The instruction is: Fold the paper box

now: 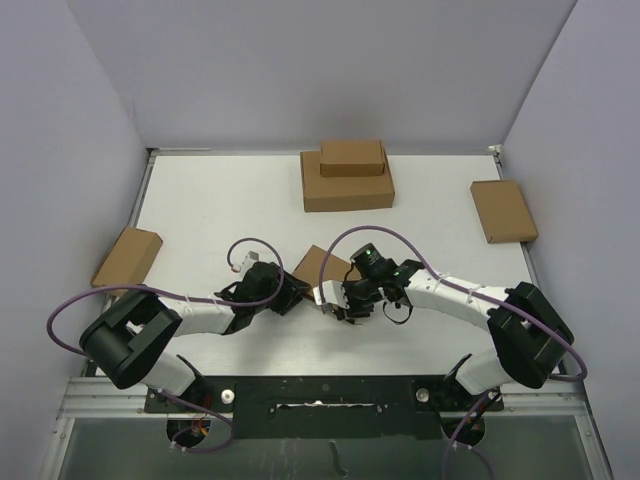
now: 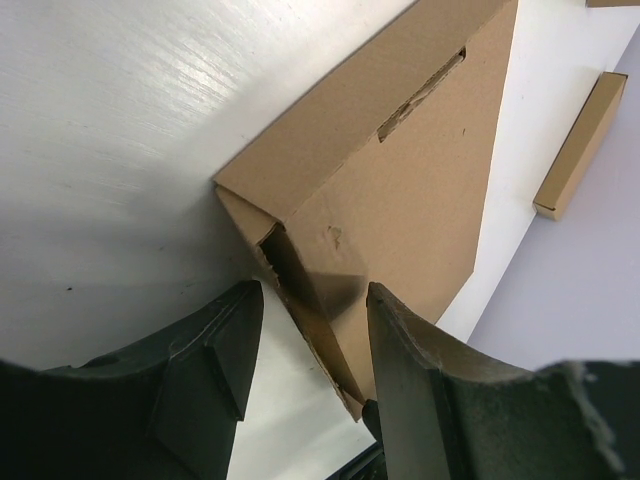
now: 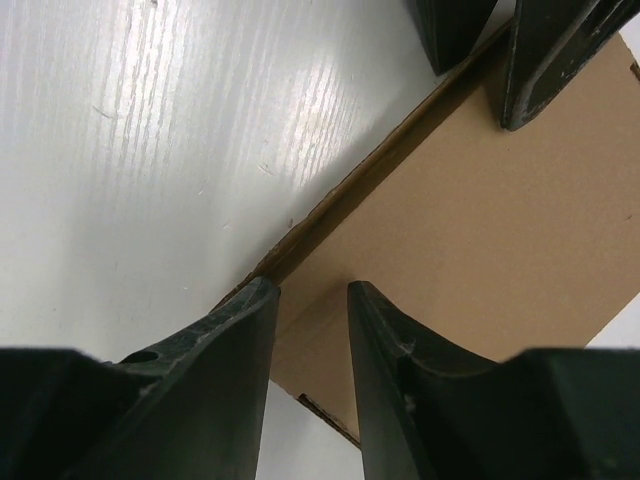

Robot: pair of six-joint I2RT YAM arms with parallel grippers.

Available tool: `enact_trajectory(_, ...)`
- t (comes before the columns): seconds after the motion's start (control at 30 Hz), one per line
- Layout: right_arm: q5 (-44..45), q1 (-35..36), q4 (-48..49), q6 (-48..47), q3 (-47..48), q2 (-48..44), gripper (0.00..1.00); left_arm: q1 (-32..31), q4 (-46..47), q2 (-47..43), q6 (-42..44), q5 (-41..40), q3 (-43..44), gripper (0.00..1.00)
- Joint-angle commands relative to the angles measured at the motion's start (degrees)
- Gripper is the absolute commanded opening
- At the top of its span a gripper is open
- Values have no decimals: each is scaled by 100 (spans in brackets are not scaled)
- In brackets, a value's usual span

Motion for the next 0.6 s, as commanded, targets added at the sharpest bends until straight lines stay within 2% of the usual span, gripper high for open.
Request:
enact_trajectory(0.0, 55, 76, 116, 123, 225, -30, 37, -19, -53, 144, 44, -35, 53, 45)
enact_trajectory(0.27, -114, 97, 164, 197, 175, -323, 41, -19, -38, 166, 44, -25, 53, 45)
enact_trajectory(0.57, -39, 163, 173, 202, 186, -190, 42, -22, 5, 232, 47, 1, 78, 45)
